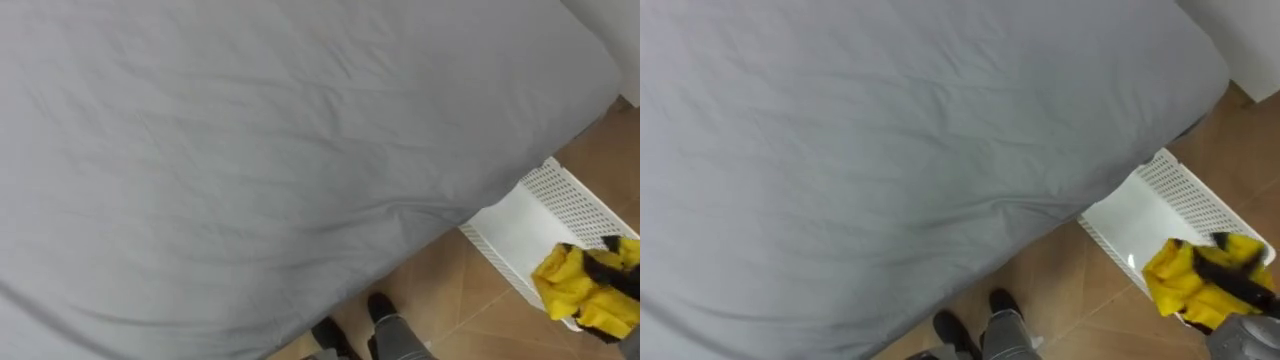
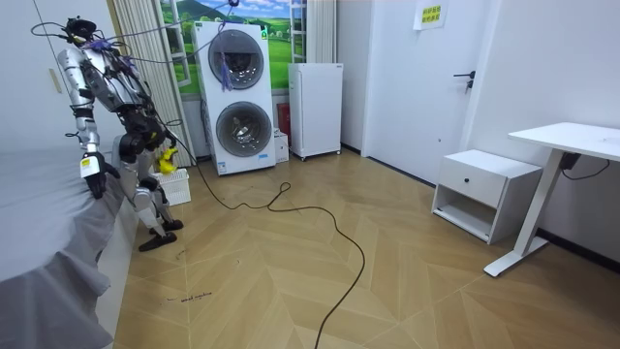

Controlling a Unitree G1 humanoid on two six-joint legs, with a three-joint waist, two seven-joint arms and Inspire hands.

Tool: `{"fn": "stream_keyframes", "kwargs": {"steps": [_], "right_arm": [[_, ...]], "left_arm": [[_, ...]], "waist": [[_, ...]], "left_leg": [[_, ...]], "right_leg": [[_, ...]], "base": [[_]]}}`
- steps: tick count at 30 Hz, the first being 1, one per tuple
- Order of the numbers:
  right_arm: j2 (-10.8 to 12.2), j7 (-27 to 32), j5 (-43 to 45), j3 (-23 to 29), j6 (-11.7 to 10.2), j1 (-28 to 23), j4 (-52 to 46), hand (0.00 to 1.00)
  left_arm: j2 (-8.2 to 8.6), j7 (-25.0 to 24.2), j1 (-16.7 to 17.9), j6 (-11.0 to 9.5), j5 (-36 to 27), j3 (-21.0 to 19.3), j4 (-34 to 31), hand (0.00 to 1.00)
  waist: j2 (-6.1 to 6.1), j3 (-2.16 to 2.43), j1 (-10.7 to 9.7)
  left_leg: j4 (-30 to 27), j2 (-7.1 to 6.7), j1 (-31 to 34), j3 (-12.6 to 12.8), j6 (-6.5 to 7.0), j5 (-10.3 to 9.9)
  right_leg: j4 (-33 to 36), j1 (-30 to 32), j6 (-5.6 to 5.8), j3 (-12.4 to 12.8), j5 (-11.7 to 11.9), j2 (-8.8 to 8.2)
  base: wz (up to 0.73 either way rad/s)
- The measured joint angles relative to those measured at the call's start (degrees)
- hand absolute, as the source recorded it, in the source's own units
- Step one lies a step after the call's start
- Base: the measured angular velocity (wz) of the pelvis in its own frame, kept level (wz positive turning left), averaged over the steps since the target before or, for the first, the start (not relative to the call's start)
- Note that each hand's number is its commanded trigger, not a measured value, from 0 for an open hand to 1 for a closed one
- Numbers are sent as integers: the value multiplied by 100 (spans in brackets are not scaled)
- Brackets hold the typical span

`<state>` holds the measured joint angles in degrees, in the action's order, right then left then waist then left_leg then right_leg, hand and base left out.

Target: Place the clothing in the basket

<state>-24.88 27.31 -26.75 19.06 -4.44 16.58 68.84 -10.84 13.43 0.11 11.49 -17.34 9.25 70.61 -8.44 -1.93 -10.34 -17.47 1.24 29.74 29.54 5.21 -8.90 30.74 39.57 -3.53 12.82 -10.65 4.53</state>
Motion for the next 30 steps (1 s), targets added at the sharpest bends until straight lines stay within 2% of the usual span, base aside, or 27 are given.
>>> {"fn": "stream_keyframes", "kwargs": {"steps": [9,16,17,26,30], "right_arm": [[-5,-10,-78,-1,-101,2,14,0],[-4,-66,-97,-52,-102,-90,89,0],[-4,-75,-97,-52,-102,-85,129,0],[-4,-95,-56,-122,-123,-80,217,0],[13,-219,-206,-159,-132,-410,218,0]], "left_arm": [[-18,-3,3,-85,-3,0,1,0],[-47,-9,2,-239,0,1,18,0],[-49,-11,2,-275,0,1,39,0],[-66,-42,11,-303,6,0,43,0],[-125,-197,47,-346,96,-22,22,0]], "waist": [[10,-4,-3],[75,-47,-5],[85,-46,-5],[81,-41,-3],[80,-26,156]], "left_leg": [[-39,9,37,-43,0,3],[-118,5,11,-266,2,5],[-128,-6,12,-342,1,5],[-135,-6,3,-372,1,5],[-65,23,-297,-557,-7,7]], "right_leg": [[-24,-13,-9,-94,-10,-37],[-102,-156,-6,-227,-33,-73],[-110,-172,-5,-242,-33,-77],[-139,-216,-13,-304,-26,-99],[-451,-686,-50,-507,11,-108]], "base": [[6],[9],[6],[2],[18]]}}
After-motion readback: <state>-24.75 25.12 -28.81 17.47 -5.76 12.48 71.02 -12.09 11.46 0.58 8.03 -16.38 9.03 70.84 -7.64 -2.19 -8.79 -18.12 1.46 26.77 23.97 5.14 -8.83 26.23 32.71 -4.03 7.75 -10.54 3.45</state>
